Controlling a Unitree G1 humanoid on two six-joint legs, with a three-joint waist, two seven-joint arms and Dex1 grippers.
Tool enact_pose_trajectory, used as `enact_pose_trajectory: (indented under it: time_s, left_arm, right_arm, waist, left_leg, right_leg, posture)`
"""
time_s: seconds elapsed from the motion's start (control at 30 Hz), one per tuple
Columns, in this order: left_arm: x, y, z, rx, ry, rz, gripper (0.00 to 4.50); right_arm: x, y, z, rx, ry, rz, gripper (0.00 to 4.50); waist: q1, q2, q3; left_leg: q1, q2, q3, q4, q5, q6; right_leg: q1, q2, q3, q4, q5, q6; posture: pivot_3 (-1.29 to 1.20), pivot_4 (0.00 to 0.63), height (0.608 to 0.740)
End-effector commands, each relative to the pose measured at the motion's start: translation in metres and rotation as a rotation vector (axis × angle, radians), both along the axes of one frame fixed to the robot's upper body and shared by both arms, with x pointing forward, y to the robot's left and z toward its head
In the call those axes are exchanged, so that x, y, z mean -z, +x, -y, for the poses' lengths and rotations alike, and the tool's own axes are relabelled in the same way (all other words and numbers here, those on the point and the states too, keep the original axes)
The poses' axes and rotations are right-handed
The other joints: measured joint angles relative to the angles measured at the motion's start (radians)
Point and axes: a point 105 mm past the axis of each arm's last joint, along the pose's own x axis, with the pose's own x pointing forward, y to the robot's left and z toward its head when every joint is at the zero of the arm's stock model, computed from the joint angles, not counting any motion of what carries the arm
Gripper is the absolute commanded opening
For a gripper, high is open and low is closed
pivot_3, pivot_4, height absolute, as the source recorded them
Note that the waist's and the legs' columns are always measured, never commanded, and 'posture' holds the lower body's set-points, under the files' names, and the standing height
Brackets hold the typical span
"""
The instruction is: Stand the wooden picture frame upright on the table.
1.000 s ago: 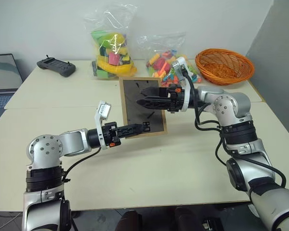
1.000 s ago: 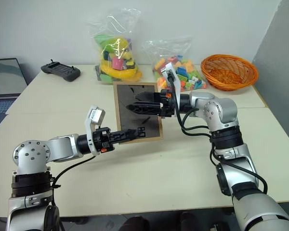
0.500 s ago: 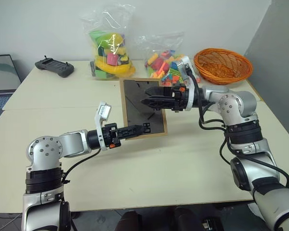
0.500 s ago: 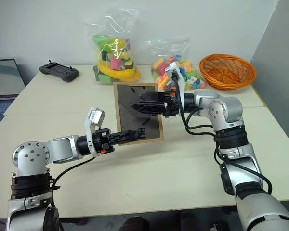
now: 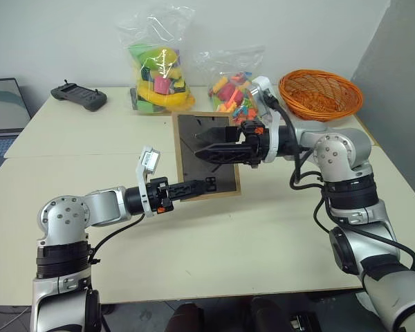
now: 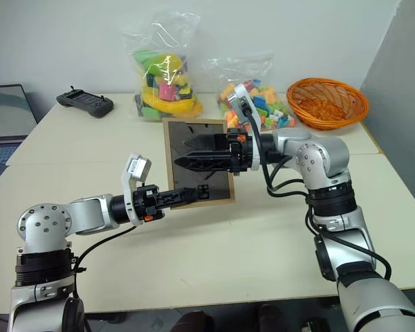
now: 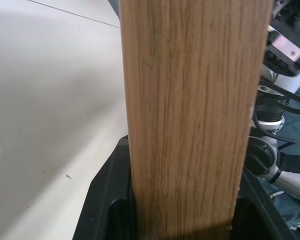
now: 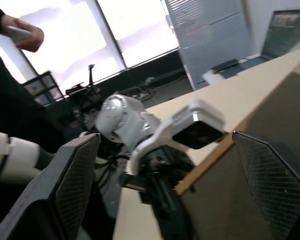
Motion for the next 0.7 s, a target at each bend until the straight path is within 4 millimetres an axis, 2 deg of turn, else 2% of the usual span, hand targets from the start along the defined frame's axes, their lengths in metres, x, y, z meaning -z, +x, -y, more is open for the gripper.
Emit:
enact_pose_trajectory:
  time_s: [0.03, 0.2, 0.3, 0.47, 0.7]
  left_arm:
    - [-0.015, -0.005, 0.002, 0.021, -0.018, 0.076, 1.29]
    - [-0.015, -0.004, 0.004, 0.024, -0.018, 0.078, 1.29]
    - [-0.014, -0.003, 0.005, 0.025, -0.011, 0.081, 1.29]
    - [-0.014, -0.004, 0.004, 0.027, -0.010, 0.080, 1.29]
    - [-0.013, -0.006, 0.005, 0.026, -0.012, 0.079, 1.29]
  right_arm:
    - [-0.016, -0.003, 0.011, -0.004, 0.047, 0.002, 4.49]
    - [-0.007, 0.028, 0.011, 0.194, -0.001, 0.079, 4.49]
    - [-0.002, 0.032, 0.003, 0.230, -0.040, 0.168, 4.49]
    - [0.002, 0.016, -0.012, 0.188, -0.079, 0.260, 4.49]
    - [-0.003, -0.006, -0.013, 0.075, -0.030, 0.176, 4.49]
  waist:
    - [0.000, 0.000, 0.000]
    - [-0.001, 0.000, 0.000]
    - [-0.001, 0.000, 0.000]
    - [-0.001, 0.000, 0.000]
    - [0.000, 0.000, 0.000]
  left_leg:
    - [0.000, 0.000, 0.000, 0.000, 0.000, 0.000]
    - [0.000, 0.000, 0.000, 0.000, 0.000, 0.000]
    - [0.000, 0.000, 0.001, 0.000, 0.000, 0.000]
    - [0.000, 0.000, 0.001, 0.000, 0.001, -0.001]
    - [0.000, 0.000, 0.000, 0.000, 0.001, -0.001]
  right_leg:
    - [0.000, 0.000, 0.000, 0.000, 0.000, 0.000]
    - [0.000, 0.000, 0.000, 0.000, 0.000, 0.000]
    - [0.000, 0.000, 0.000, 0.000, 0.000, 0.000]
    - [-0.001, 0.000, 0.000, 0.000, 0.000, 0.000]
    - [0.000, 0.000, 0.000, 0.000, 0.000, 0.000]
  posture:
    - [0.00, 0.150, 0.740]
    - [0.00, 0.150, 0.740]
    - [0.00, 0.150, 0.740]
    - [0.00, 0.150, 0.740]
    - [0.00, 0.150, 0.740]
